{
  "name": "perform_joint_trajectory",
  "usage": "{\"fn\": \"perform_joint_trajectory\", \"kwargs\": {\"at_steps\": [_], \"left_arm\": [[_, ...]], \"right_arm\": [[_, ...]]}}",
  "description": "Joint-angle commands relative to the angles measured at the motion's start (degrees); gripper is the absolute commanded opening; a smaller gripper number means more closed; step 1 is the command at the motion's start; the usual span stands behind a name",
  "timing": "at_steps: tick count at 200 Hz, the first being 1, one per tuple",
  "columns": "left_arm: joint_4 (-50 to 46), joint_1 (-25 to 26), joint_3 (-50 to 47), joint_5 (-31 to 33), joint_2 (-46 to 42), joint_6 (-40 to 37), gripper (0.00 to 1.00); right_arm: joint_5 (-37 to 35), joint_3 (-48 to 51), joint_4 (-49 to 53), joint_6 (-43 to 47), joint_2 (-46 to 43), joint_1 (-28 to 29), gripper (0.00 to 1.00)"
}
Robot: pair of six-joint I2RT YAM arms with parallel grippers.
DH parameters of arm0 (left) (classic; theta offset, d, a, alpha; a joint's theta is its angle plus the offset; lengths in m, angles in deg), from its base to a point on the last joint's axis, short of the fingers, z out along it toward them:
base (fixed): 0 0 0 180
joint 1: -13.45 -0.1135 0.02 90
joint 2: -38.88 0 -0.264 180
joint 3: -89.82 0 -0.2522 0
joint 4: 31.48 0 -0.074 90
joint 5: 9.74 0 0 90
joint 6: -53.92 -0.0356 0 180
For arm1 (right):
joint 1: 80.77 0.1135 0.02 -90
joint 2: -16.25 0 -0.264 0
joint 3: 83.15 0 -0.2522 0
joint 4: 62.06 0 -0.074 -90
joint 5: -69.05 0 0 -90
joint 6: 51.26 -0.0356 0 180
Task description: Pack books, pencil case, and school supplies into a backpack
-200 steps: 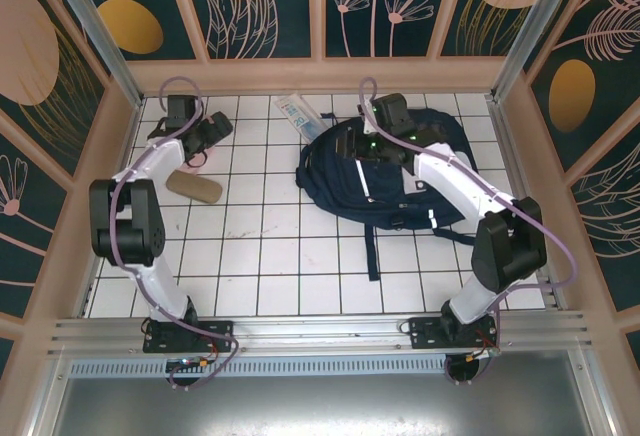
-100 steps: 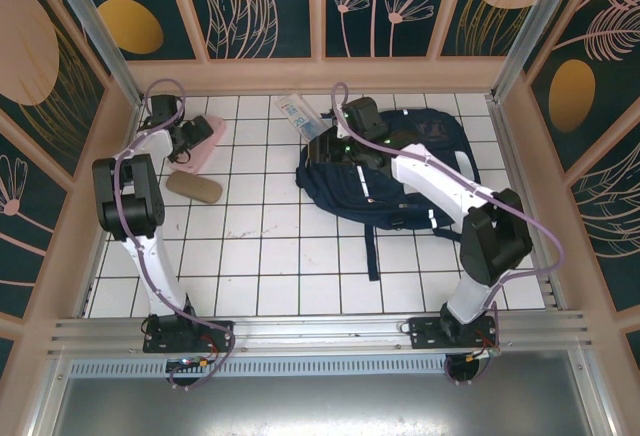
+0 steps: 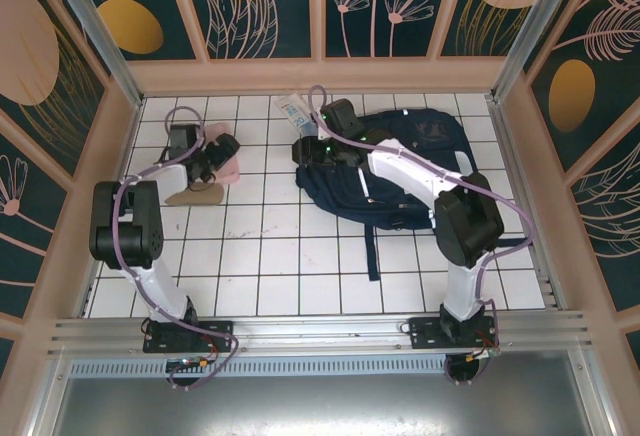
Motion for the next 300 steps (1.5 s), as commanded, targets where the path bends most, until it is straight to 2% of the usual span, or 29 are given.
{"fn": "perform_joint_trajectory", "kwargs": {"at_steps": [1,33,65,94,133,198,228,244,300], "left_arm": [[-0.15,3.90,-7.35,-3.13,-1.67,8.73,0.88],[-0.63,6.39,-9.84,-1.56,-7.27,10.25,0.90],[-9.70,6.18,-4.38,4.15,-10.14,4.33,0.93],[-11.90,4.54,-3.80,8.43,-10.75,2.51,0.92],[-9.41,-0.33,-4.87,7.97,-9.68,1.60,0.90],[-10.05,-1.74,-1.27,8.49,-1.23,-2.22,0.91],[-13.97,-1.74,3.22,8.50,1.91,-2.96,0.89],[-18.22,-1.75,4.72,11.41,3.23,-3.31,0.89],[-21.14,-1.74,-0.54,11.77,-3.18,-3.88,0.89]], "right_arm": [[1.54,-2.82,-2.23,-1.12,2.06,0.83,0.57],[3.11,-4.46,-3.46,-1.96,4.78,1.69,0.55],[4.07,-7.38,-4.23,-2.09,8.83,3.18,0.50],[4.79,-10.49,-5.21,-2.60,13.10,4.39,0.44],[4.63,-17.29,-4.26,-2.21,19.26,6.29,0.43],[3.34,-27.66,-0.87,-1.50,29.14,8.20,0.43],[4.13,-31.29,-0.09,-1.83,32.98,8.49,0.42],[3.87,-32.37,0.32,-1.92,34.30,8.69,0.42],[3.91,-32.01,0.41,-1.74,34.69,8.68,0.42]]}}
